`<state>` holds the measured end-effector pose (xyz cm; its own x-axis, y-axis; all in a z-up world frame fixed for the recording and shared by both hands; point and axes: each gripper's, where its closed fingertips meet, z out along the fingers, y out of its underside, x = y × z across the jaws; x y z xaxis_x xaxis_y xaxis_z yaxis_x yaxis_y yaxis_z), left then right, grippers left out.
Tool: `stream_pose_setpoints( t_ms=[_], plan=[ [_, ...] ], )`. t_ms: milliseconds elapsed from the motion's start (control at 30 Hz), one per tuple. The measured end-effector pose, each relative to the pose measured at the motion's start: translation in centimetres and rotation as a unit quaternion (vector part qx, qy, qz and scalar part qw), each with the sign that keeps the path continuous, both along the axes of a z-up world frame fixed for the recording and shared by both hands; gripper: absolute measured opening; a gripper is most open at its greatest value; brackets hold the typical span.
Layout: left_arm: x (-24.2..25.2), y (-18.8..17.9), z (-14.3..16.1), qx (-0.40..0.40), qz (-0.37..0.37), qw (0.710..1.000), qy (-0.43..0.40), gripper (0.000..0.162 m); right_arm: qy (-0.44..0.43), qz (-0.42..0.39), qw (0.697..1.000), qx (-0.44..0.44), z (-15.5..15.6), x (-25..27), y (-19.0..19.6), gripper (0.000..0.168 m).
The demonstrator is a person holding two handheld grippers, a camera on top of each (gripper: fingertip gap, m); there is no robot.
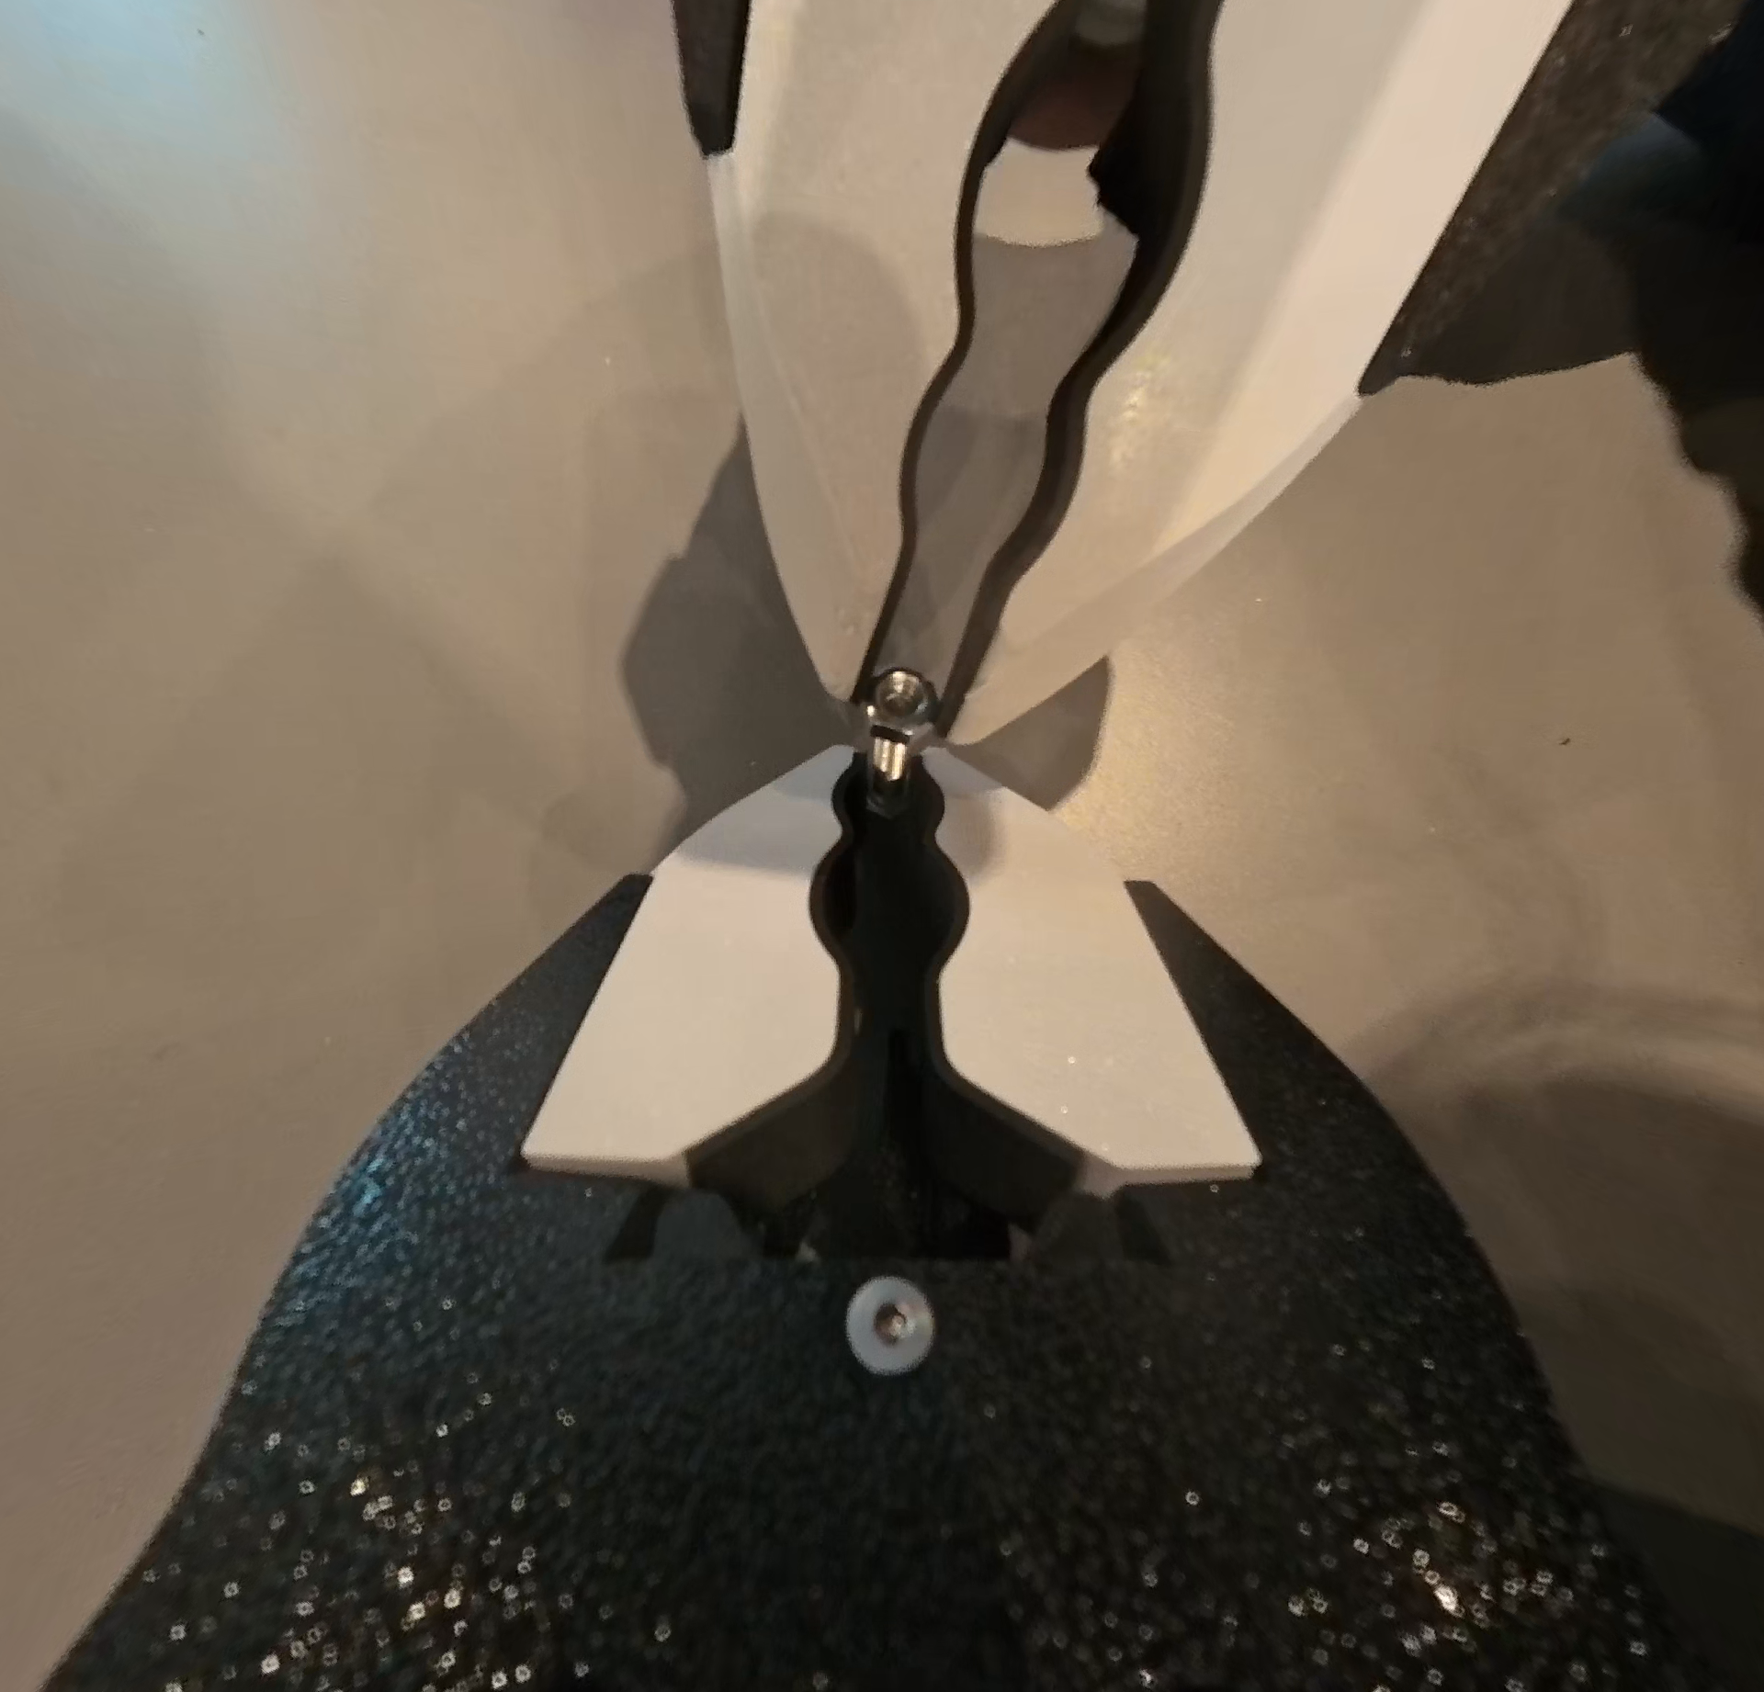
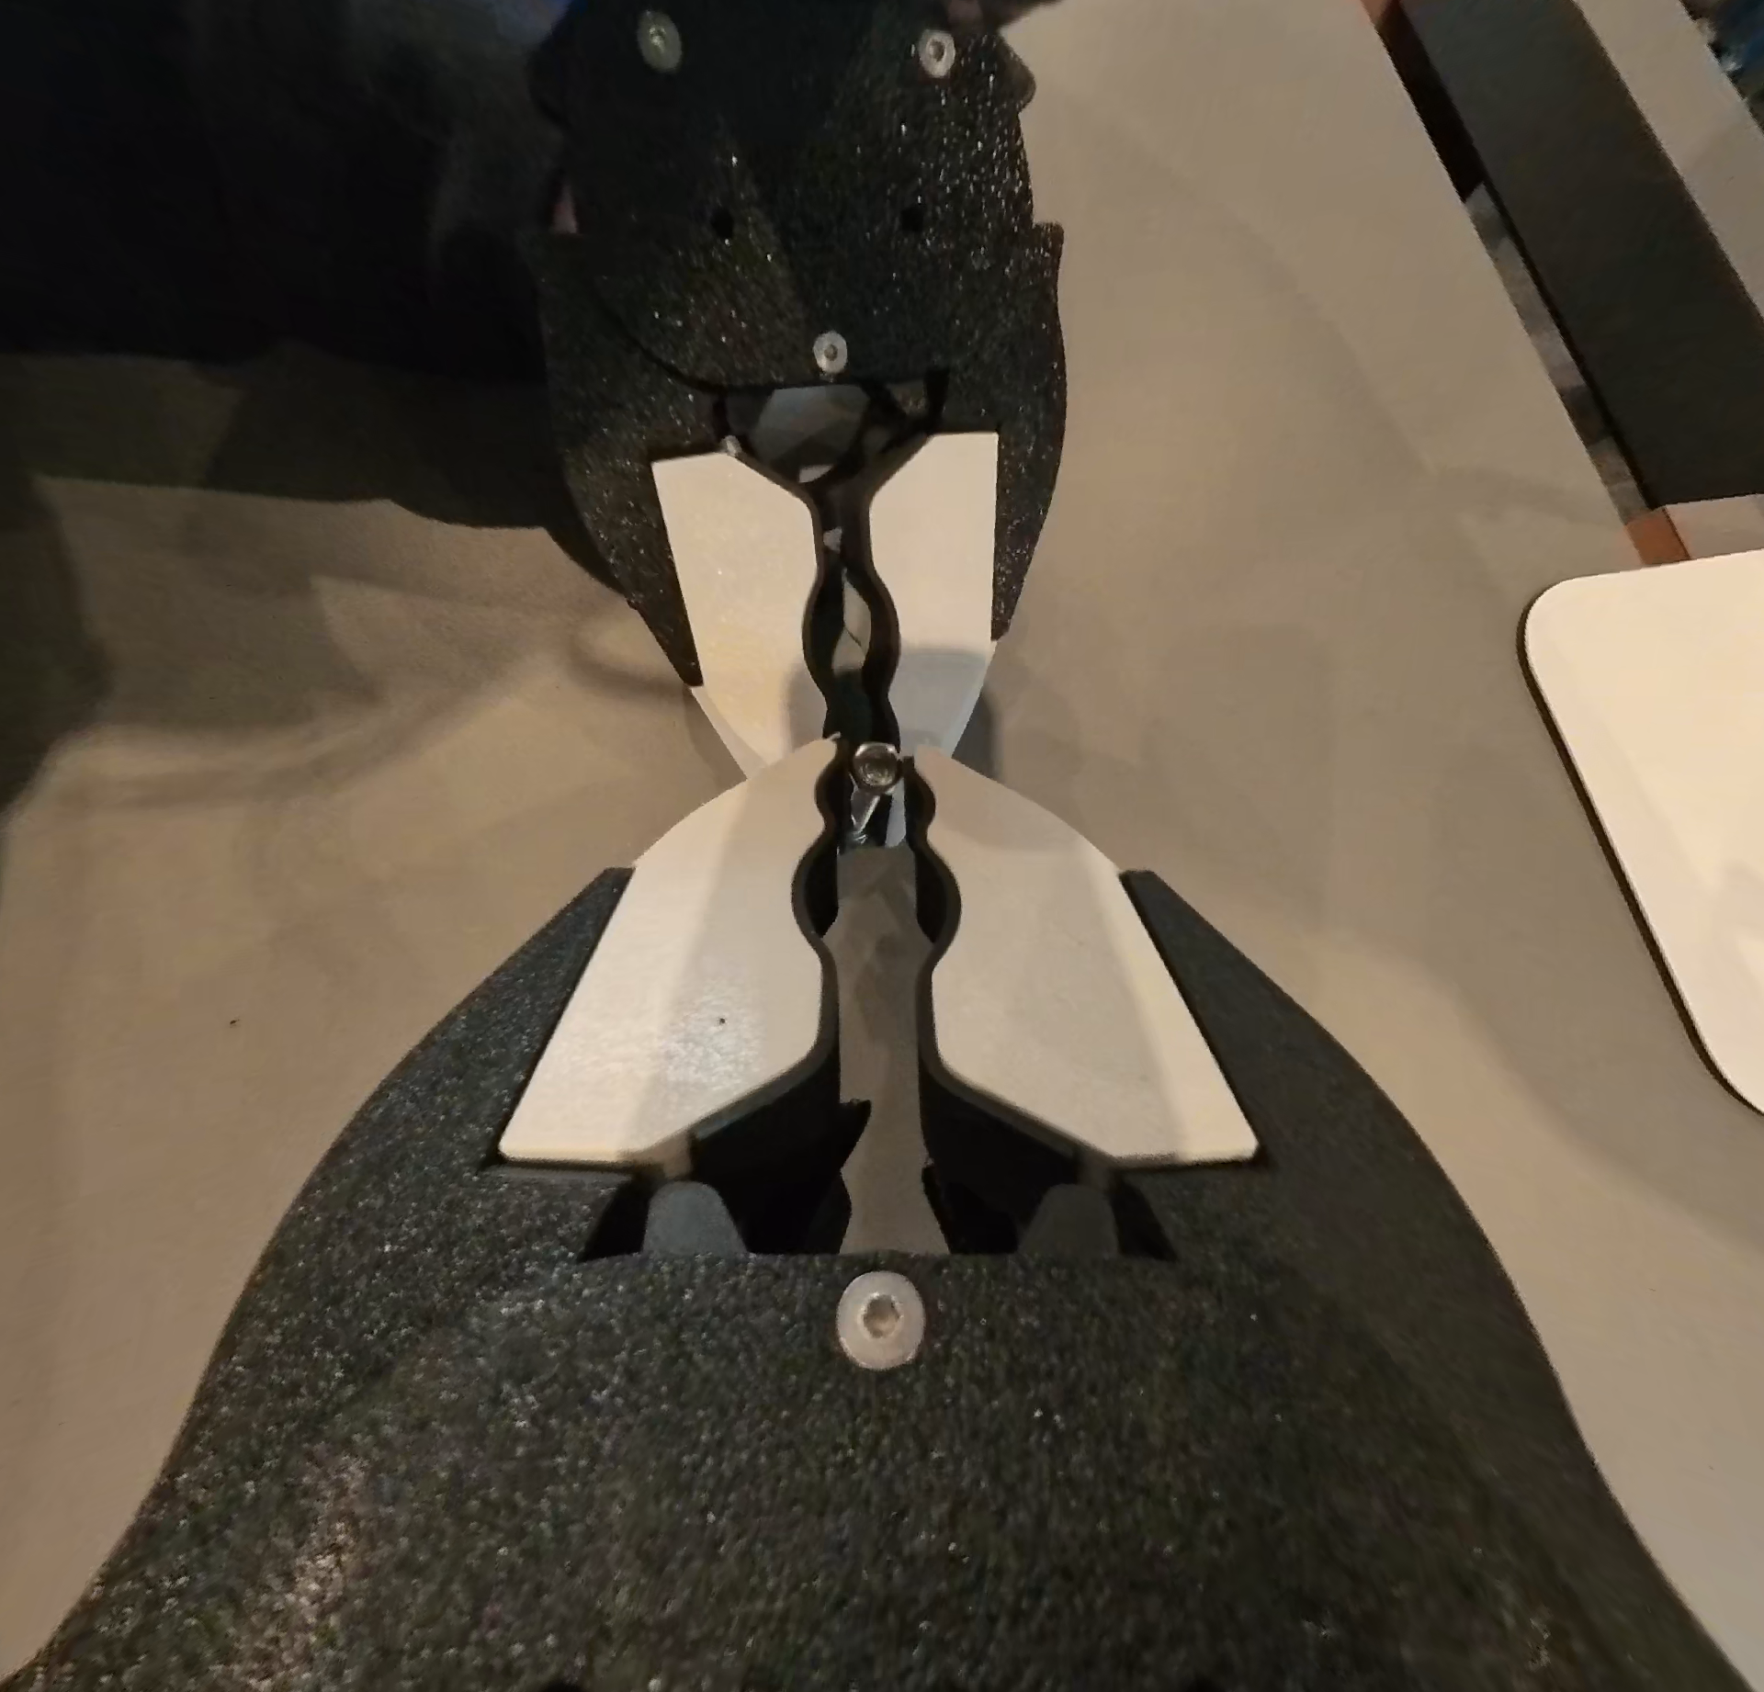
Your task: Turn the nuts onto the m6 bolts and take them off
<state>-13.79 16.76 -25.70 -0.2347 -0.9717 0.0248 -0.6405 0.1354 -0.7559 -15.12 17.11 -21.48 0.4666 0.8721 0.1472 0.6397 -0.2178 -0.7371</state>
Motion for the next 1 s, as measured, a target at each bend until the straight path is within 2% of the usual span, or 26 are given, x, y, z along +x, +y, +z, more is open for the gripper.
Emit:
stream_pose_setpoints(
  t_ms=[300,1000],
  plan=[
    [0.03,0.0,0.03,0.003,0.0,1.0,-0.001,0.009,-0.069,-0.035,0.997,-0.003,-0.08,0.01,0.05,0.011],
    [0.02,-0.06,0.05,-0.001,0.0,1.0,0.0,0.009,-0.037,-0.037,0.998,-0.026,-0.11,0.06,0.01,0.011]
  ],
)
